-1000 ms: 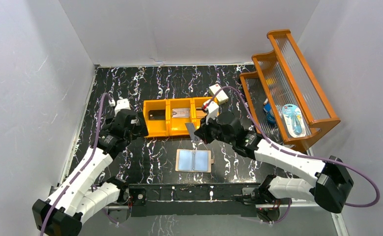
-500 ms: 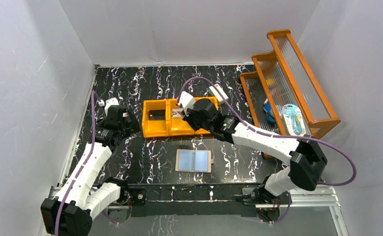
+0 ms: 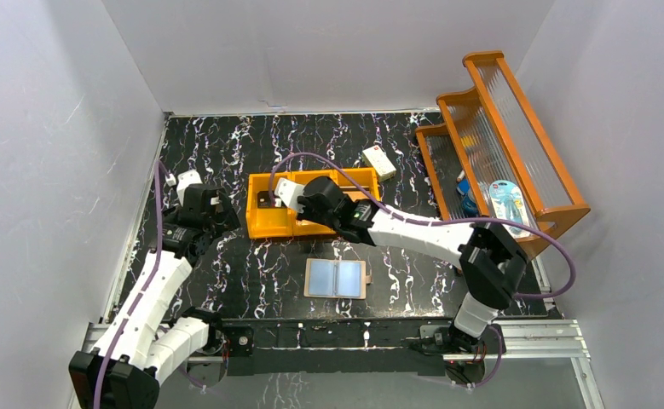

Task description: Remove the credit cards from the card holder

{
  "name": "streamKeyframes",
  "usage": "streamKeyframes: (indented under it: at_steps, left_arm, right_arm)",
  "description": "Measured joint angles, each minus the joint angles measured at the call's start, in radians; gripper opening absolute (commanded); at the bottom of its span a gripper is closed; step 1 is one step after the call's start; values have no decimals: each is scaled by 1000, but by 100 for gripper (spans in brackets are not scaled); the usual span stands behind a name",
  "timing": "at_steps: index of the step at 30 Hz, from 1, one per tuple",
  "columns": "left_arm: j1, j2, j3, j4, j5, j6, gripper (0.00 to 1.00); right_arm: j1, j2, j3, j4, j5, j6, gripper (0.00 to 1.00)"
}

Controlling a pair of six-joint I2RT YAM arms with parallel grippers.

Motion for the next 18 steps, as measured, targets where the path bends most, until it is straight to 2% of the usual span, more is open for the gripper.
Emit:
streamKeyframes:
  at_steps: [8,18]
  left_arm:
    - [0,-27,0,-5,-37,-8,99]
    - [0,-27,0,-14,-51,-11,98]
  right_arm:
    - [-10,134,80,9,29,-120,0]
    - [-42,291,175,4,40,-149,0]
